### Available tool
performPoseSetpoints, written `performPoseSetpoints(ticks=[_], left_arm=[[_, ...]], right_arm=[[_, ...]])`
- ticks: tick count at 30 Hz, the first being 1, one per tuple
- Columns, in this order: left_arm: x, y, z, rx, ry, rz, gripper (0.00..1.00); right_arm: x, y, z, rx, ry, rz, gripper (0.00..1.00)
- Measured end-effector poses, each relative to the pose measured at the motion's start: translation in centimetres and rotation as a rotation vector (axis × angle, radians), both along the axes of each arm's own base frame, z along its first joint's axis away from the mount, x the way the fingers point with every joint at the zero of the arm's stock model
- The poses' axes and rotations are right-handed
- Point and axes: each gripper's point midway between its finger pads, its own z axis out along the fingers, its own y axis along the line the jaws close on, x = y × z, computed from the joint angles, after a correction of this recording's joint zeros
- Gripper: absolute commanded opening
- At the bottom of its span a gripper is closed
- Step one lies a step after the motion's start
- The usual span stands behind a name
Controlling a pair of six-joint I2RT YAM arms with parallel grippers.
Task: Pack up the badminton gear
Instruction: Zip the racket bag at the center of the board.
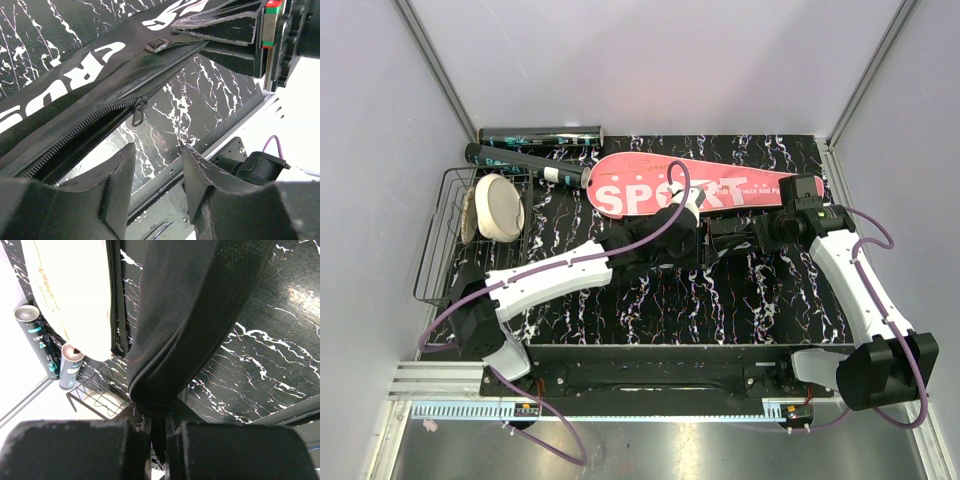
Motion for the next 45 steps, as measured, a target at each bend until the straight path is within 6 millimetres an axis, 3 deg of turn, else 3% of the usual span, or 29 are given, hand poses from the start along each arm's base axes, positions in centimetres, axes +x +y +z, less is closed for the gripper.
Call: performPoseSetpoints(ticks=[7, 14, 24, 34, 45], left_arm=[[0.0, 0.0, -0.3, -0.008, 0.02, 0.023, 0.48], [1.8, -0.8, -1.6, 0.034, 0.002, 0.084, 0.42], [2.9, -0.6, -2.3, 0.067, -0.034, 0.144, 0.42], [3.6, -1.0, -2.6, 0.216, -0.154, 0.213, 0.42], [4.8, 0.2, -2.9, 0.393, -0.295, 0.282, 0.37]], right_arm=[[0.0, 0.0, 0.0, 0.002, 0.001, -0.002, 0.0], [-0.1, 0.0, 0.0, 0.01, 0.002, -0.015, 0.0], [0.0, 0.1, 0.0, 0.015, -0.003, -0.015, 0.0], [0.1, 0.1, 0.1, 0.02, -0.004, -0.019, 0.0], [0.2, 0.3, 0.1, 0.027, -0.008, -0.016, 0.0]])
